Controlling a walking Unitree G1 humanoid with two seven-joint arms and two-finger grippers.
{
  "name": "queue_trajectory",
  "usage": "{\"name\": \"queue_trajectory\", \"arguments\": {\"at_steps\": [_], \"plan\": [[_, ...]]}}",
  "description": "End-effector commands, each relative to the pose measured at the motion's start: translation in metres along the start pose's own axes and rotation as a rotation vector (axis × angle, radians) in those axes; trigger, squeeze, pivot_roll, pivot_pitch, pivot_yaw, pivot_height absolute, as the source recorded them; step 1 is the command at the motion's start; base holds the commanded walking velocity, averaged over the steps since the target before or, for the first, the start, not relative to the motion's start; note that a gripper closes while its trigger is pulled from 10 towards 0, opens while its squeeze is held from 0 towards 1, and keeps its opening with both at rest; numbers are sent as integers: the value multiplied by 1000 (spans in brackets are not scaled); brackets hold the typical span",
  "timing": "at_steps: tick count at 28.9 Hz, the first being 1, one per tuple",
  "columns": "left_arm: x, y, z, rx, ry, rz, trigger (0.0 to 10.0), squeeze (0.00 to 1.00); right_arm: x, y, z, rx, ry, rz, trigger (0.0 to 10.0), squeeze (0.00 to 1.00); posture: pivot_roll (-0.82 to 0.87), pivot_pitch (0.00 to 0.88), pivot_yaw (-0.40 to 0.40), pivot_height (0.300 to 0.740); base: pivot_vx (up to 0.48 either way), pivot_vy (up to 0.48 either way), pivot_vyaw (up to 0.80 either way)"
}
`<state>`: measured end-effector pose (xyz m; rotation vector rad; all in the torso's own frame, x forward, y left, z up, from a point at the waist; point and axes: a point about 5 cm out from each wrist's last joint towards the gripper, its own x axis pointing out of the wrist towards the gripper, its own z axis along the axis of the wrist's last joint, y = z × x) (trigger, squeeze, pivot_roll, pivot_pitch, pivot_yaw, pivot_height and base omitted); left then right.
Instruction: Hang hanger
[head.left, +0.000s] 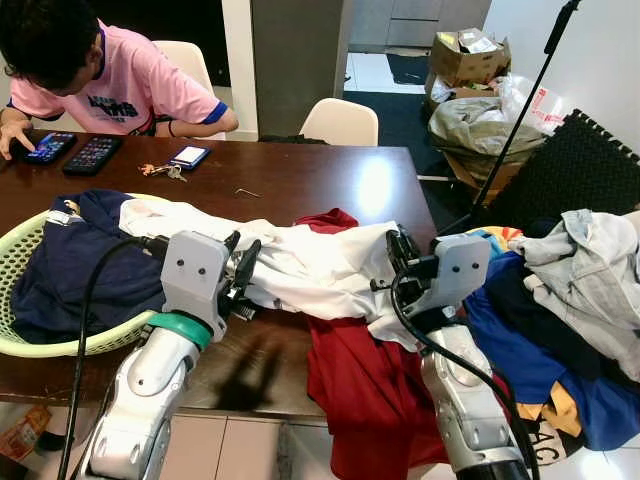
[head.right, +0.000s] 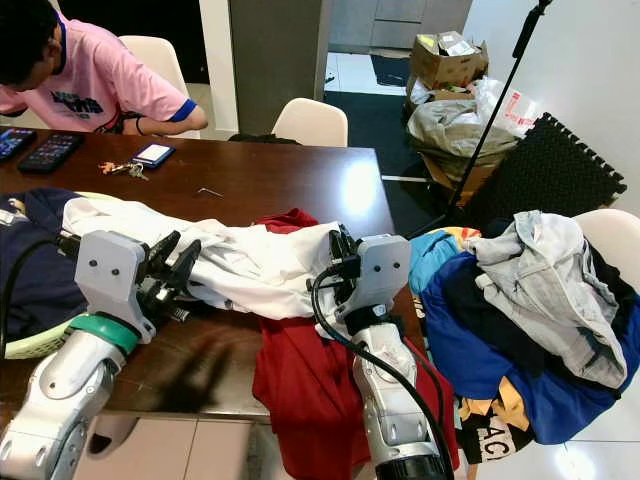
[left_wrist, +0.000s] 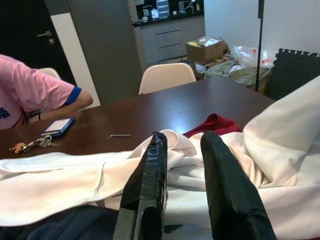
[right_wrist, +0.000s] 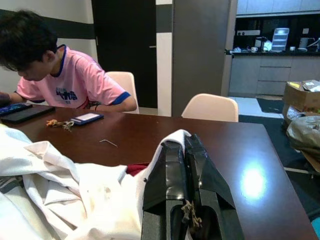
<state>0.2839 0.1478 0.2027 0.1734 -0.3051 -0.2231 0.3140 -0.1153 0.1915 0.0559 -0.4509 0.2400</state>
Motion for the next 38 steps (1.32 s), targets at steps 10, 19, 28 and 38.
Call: {"name": "queue_trajectory", "arguments": {"at_steps": [10,19,28,38], "plan": [[3,-4,-1,15,-6,24,10000,0,5,8,4,15,-14,37,10000,0,16,40,19,740,0,0,0],[5,2,2,40,1,0,10000,0,28,-3,58,63,-197,11,10000,0,24,54,20,740,0,0,0],[15,35,2,175,58,34,10000,0,38,-32,110,120,-379,-92,10000,0,26,62,29,740,0,0,0],[17,15,6,174,21,-106,10000,0,37,-23,120,149,-392,-22,10000,0,17,57,34,740,0,0,0]]}}
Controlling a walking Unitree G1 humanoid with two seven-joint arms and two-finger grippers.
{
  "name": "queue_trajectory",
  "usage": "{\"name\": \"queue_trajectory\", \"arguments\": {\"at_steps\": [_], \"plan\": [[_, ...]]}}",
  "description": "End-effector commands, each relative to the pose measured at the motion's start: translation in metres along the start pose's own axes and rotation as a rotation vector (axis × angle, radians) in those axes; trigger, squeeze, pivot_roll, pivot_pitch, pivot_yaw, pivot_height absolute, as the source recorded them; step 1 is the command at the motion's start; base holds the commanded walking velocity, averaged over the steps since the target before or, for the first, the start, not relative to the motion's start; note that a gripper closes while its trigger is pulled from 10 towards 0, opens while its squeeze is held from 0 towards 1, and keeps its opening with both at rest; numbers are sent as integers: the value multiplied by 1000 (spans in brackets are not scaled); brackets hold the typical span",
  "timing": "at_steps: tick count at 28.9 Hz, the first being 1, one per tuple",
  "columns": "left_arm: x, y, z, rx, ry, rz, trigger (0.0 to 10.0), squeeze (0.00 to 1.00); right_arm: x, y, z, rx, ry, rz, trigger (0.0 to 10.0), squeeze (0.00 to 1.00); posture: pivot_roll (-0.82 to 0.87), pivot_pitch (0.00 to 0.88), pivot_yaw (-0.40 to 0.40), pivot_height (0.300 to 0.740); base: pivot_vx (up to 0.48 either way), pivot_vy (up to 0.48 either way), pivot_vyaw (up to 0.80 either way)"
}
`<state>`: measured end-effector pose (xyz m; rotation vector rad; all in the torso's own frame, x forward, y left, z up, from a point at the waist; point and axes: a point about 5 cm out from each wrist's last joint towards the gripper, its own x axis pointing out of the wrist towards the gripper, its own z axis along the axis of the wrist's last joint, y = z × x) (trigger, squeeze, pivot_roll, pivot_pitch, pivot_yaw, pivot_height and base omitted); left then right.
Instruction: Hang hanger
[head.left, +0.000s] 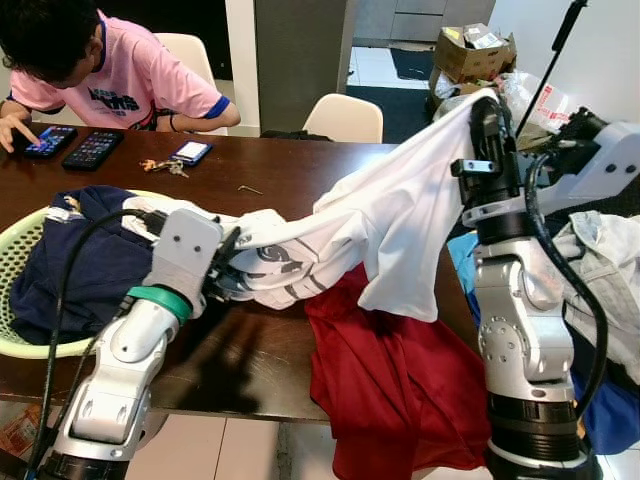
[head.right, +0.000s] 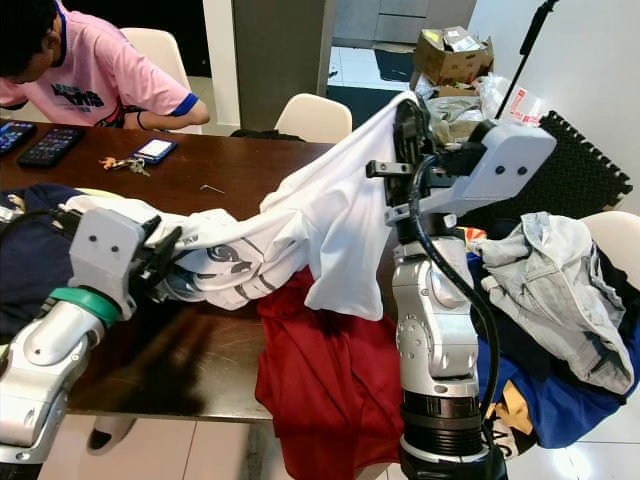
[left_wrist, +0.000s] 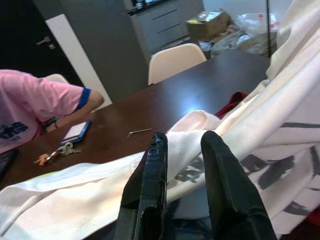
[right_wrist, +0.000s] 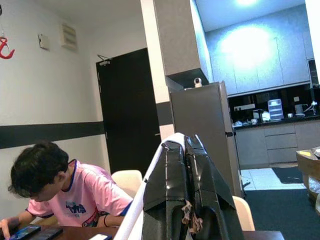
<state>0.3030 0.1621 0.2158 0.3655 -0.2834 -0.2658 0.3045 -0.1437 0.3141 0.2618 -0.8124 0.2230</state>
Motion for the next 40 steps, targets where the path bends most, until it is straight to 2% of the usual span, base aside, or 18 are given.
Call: {"name": "queue_trajectory", "arguments": {"at_steps": [1,2,5,12,23,40], "plan": [[-1,-5,2,-4,-17,-30,10000,0,-1,2,3,2,-6,20,10000,0,17,57,34,740,0,0,0],[-1,-7,4,-2,-29,-44,10000,0,-2,4,2,2,1,30,10000,0,17,57,34,740,0,0,0],[0,-3,13,-68,-78,13,10000,0,-5,12,-5,-16,36,96,10000,0,22,51,31,740,0,0,0],[3,0,17,-119,-98,68,10000,0,-8,15,-12,-8,73,111,10000,0,23,49,30,740,0,0,0],[4,3,19,-102,-108,88,10000,0,-13,14,-21,3,106,90,10000,0,23,47,33,740,0,0,0],[3,4,17,-110,-98,100,10000,0,-13,16,-23,2,115,105,10000,0,23,53,29,740,0,0,0]]}}
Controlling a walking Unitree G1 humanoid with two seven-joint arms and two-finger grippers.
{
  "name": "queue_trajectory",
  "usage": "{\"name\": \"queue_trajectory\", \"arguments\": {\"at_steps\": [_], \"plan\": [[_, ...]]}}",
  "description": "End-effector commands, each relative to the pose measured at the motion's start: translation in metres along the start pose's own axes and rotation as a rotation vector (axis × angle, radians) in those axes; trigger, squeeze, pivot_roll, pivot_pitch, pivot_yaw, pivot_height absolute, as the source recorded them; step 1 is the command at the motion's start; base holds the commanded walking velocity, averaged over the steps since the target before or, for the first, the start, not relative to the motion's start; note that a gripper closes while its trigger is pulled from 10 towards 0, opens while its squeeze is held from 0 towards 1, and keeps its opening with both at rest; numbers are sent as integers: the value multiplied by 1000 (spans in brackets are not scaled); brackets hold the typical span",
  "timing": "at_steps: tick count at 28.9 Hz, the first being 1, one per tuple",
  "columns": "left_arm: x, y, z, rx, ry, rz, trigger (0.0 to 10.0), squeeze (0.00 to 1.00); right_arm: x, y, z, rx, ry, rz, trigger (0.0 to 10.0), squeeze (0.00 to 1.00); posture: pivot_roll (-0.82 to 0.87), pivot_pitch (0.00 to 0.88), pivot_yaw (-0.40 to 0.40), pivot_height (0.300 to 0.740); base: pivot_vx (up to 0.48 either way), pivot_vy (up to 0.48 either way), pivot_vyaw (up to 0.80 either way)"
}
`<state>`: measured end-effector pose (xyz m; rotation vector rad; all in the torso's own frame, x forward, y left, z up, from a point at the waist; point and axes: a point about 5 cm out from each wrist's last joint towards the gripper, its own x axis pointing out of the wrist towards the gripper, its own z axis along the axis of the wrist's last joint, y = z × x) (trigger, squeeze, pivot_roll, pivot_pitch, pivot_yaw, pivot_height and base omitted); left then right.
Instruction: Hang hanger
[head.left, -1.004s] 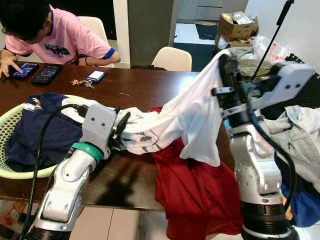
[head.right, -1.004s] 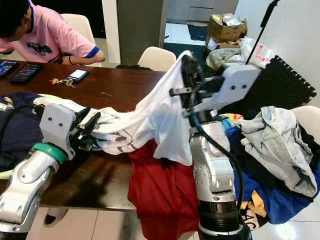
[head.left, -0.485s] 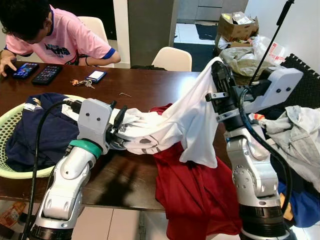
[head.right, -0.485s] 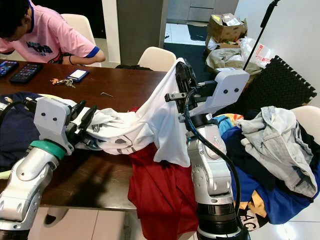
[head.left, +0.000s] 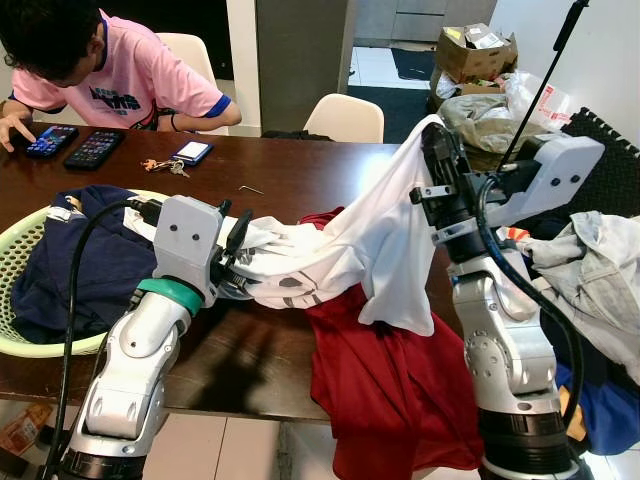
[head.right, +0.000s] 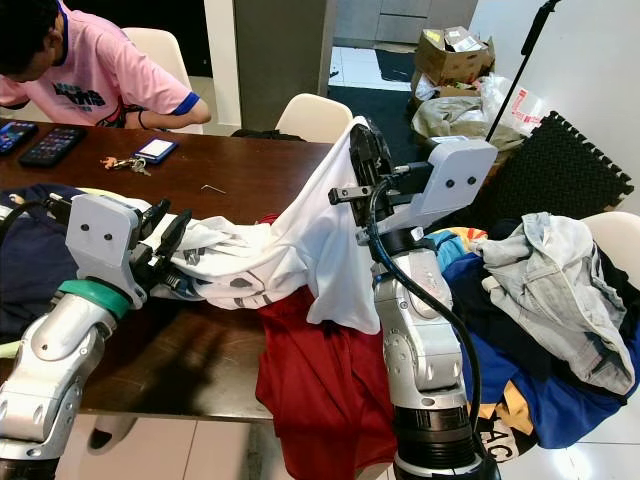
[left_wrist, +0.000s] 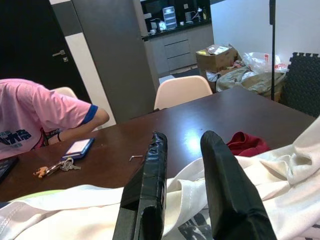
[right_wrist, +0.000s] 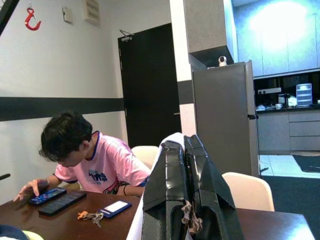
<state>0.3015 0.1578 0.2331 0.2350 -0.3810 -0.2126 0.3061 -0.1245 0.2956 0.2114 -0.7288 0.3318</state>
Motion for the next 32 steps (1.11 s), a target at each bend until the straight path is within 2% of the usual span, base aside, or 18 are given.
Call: {"name": "queue_trajectory", "arguments": {"at_steps": [1,32], "plan": [[-1,1,0,-4,1,13,10000,0,-2,1,-3,-1,17,2,10000,0,23,53,29,740,0,0,0],[1,1,1,-6,-2,17,10000,0,-5,1,-10,-8,43,-7,10000,0,21,58,32,740,-437,0,0]]}}
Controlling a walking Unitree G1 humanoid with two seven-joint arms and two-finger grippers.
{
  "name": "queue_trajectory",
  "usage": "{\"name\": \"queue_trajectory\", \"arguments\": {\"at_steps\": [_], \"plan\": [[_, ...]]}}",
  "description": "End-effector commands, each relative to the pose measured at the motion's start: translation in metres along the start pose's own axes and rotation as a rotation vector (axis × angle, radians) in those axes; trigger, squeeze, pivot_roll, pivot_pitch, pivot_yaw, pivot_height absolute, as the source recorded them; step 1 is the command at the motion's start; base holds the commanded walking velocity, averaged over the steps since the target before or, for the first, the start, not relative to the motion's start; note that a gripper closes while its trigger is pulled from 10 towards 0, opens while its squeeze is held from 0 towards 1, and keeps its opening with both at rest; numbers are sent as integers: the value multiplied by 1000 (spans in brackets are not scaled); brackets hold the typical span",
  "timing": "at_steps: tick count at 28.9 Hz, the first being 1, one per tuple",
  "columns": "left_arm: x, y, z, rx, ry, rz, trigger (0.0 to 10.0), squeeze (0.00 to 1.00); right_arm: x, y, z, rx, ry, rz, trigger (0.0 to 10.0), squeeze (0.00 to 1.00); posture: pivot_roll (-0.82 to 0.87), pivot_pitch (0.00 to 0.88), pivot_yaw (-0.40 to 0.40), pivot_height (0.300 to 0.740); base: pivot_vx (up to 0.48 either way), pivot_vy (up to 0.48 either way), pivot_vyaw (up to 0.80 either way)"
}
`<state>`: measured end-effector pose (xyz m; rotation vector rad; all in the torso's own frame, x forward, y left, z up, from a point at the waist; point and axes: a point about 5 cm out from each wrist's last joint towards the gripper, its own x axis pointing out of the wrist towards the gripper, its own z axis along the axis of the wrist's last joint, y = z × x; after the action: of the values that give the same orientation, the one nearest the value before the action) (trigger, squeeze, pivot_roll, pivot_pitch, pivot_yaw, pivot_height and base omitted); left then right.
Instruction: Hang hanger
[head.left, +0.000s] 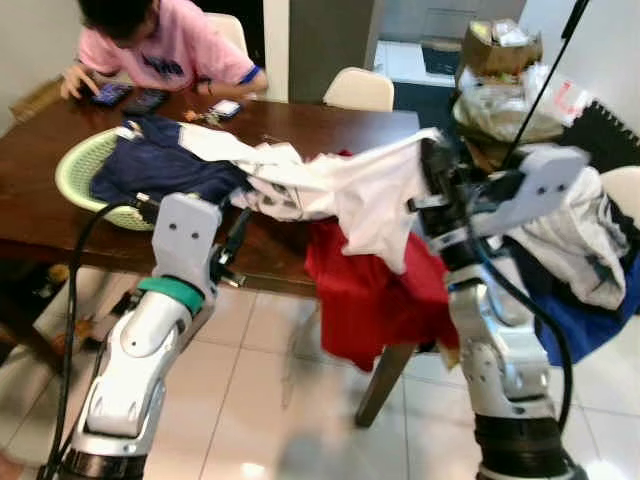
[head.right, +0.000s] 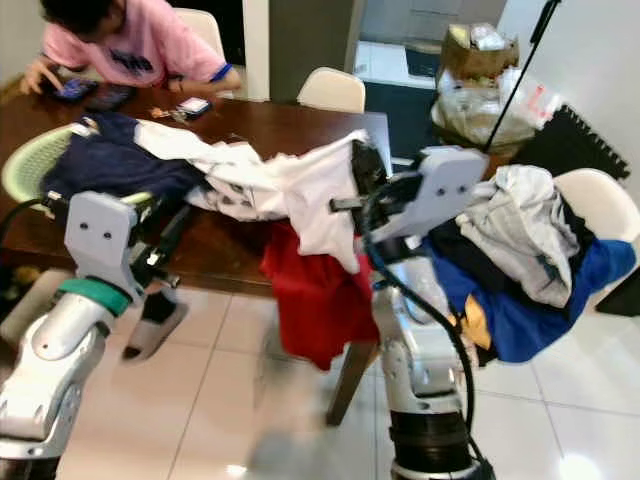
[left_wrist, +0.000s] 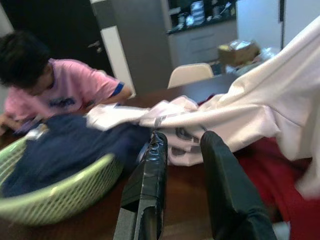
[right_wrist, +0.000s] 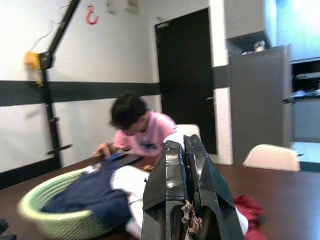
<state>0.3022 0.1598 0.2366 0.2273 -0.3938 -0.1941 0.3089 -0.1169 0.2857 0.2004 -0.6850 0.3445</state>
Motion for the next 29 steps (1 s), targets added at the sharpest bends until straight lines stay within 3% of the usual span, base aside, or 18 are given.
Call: {"name": "queue_trajectory", "arguments": {"at_steps": [1,21,29], "plan": [[-1,-2,-2,-3,9,-4,10000,0,-2,-5,1,-9,-2,-17,10000,0,21,58,32,740,-424,0,0],[1,-4,-2,-4,5,-16,10000,0,-3,-6,0,-14,-2,-27,10000,0,16,49,40,740,-419,0,0],[3,-6,-2,-8,3,-21,10000,0,-3,-7,0,-18,-1,-29,10000,0,11,47,39,740,-66,0,0]]}}
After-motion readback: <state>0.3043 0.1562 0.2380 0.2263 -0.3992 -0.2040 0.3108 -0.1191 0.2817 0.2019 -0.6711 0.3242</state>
